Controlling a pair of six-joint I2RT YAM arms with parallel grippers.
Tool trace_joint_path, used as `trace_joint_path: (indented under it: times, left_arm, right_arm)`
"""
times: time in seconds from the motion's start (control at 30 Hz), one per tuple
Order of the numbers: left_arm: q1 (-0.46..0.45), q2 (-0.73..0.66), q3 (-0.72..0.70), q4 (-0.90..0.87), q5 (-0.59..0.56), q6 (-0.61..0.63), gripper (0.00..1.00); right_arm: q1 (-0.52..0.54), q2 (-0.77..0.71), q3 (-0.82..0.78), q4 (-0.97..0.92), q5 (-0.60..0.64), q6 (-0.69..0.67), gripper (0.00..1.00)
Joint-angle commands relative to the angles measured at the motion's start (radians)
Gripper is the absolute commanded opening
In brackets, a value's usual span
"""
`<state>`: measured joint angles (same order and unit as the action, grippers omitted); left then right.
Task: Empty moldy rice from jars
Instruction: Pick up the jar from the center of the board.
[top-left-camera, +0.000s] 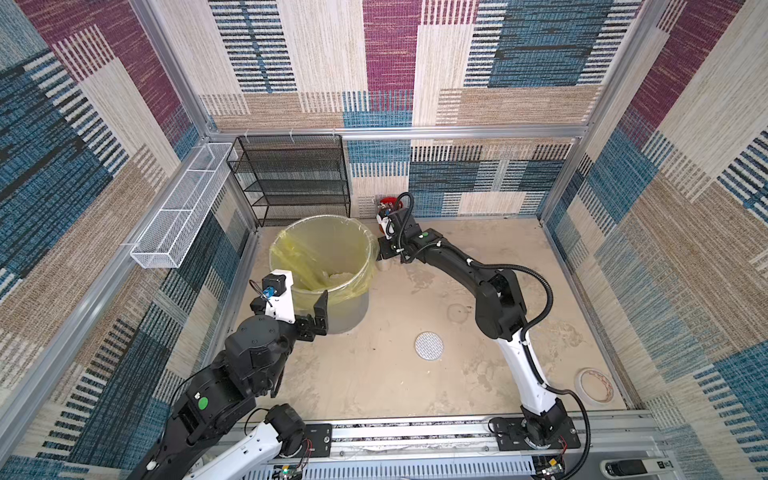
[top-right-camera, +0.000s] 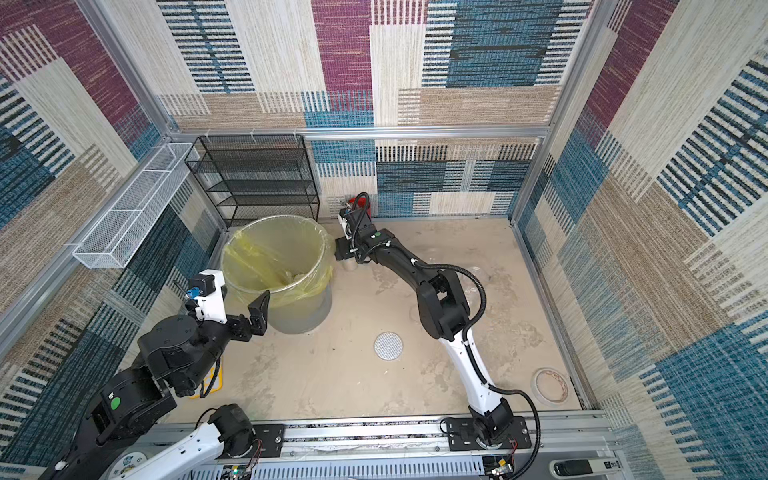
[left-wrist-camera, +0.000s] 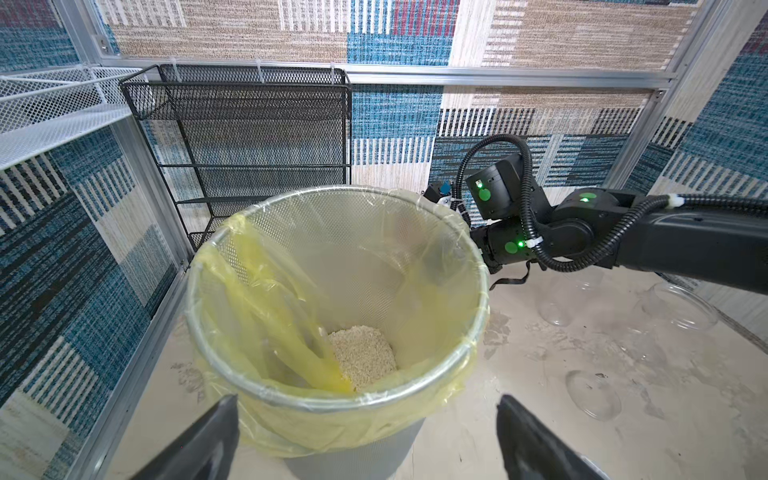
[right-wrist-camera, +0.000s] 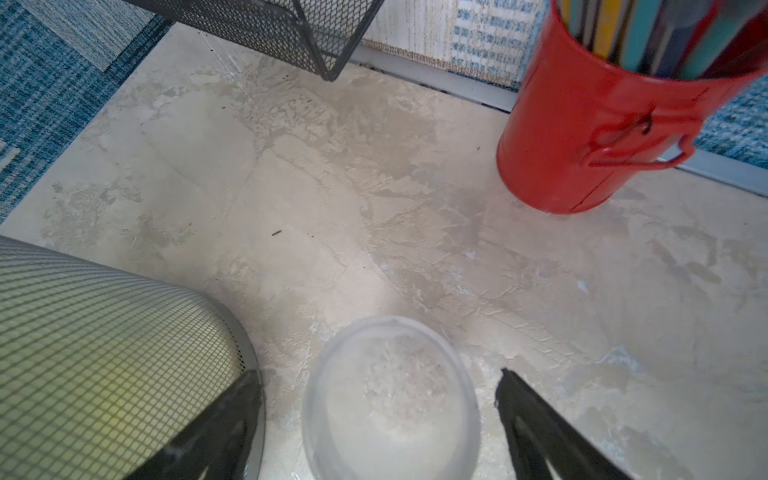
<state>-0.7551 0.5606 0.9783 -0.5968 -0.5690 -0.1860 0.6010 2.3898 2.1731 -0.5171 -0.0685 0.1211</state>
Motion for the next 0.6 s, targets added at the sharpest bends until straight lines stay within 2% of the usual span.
trace_joint_path:
  times: [0.0,0.1,0.37,0.47,0.57]
  left_arm:
    - [0.0,0.005,0.007,0.028,0.004,0.013,0.98]
    - [0.0,0.008,0.008,0.028,0.014,0.02,0.98]
    - [0.0,0.004,0.007,0.026,0.015,0.028,0.98]
    - [0.001,0.006,0.005,0.026,0.016,0.03,0.98]
    - [0.0,0.005,0.004,0.027,0.017,0.031,0.97]
  right_arm:
    - [0.0,0.02,0.025,-0.009,0.022,-0.009,0.87]
    - [0.0,0.04,0.05,-0.026,0.019,-0.014,0.82]
    - [0.0,0.077,0.088,-0.045,0.023,-0.029,0.81]
    - [0.0,0.078,0.094,-0.044,0.027,-0.031,0.75]
    - [0.0,0.08,0.097,-0.052,0.027,-0.031,0.73]
